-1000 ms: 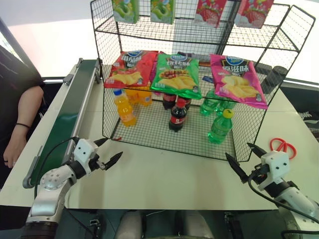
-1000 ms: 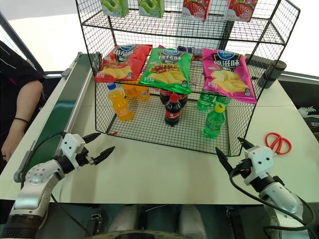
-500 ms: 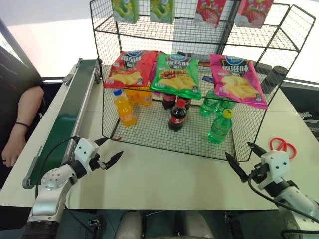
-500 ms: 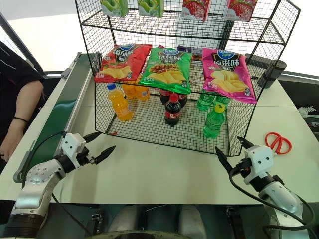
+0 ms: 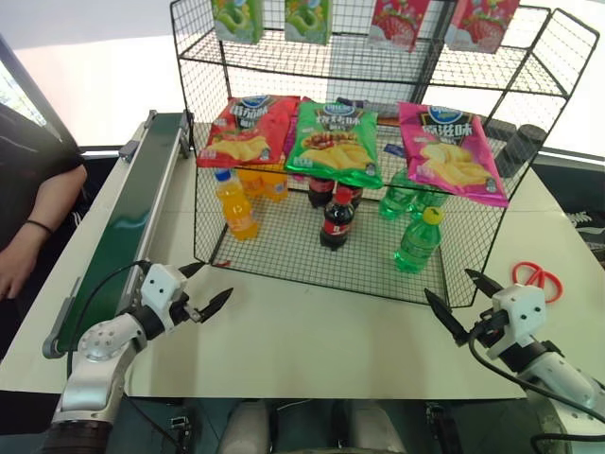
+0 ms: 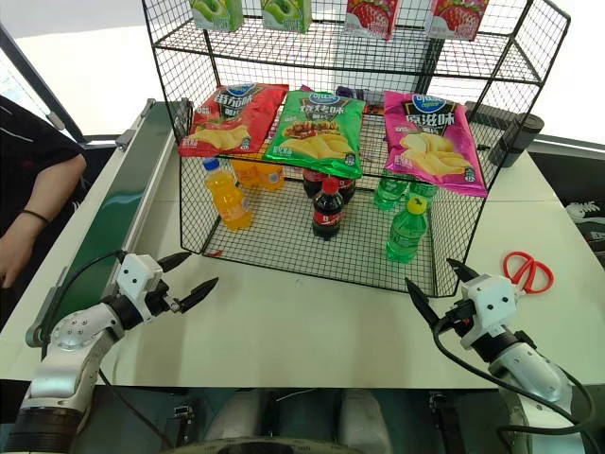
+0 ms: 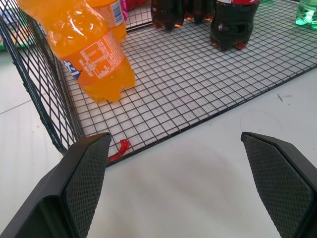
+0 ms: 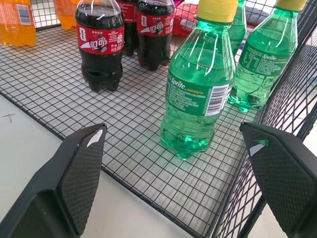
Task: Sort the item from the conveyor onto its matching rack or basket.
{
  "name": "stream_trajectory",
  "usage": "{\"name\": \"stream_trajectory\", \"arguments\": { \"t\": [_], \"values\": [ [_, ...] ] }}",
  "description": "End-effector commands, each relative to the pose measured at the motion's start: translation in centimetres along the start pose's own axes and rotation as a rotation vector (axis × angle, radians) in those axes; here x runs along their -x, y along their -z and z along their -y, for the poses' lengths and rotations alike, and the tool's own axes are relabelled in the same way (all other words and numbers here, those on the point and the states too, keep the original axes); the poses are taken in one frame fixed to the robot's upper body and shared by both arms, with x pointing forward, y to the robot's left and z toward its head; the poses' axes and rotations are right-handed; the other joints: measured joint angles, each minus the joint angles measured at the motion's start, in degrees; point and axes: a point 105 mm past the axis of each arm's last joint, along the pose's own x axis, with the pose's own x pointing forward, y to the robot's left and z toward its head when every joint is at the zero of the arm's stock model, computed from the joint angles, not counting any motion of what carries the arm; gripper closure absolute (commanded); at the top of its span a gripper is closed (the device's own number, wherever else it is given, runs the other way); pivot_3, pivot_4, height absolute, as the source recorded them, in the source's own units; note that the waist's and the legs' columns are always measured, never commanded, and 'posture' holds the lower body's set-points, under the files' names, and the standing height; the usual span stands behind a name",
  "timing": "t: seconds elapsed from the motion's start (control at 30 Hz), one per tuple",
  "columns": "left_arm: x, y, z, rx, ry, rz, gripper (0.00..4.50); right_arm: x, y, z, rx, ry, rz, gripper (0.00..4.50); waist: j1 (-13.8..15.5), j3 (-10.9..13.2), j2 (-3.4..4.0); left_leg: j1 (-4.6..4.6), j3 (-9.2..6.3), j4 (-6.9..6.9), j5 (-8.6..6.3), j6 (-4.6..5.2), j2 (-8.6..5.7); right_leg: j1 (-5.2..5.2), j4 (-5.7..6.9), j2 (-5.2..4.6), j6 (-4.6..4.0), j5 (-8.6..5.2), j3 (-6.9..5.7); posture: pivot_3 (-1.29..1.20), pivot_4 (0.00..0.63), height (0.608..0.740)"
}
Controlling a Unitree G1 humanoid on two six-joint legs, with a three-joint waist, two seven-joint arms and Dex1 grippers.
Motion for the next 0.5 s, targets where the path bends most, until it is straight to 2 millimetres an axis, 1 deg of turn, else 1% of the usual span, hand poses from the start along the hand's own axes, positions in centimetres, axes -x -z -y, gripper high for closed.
{"name": "stream_trajectory", "arguments": {
  "t": [0.03, 0.5],
  "values": [
    [0.3, -1.0, -0.09, -0.026, 0.001, 0.025, 0.0, 0.04, -0.85, -0.26, 0.017, -0.007, 0.034, 0.02, 0.0, 0.01, 0.01, 0.0, 0.0, 0.0, 0.0, 0.0, 0.0, 0.0, 0.0, 0.0, 0.0, 0.0, 0.0, 0.0, 0.15, 0.74],
    [0.65, -0.88, 0.08, -0.021, 0.004, 0.013, 0.0, 0.17, -0.78, -0.47, 0.011, -0.008, 0.028, 0.02, -0.01, 0.08, 0.09, -0.02, 0.0, -0.05, 0.0, -0.01, 0.01, -0.03, -0.05, -0.02, -0.05, -0.03, 0.01, 0.0, 0.15, 0.74]
  ]
}}
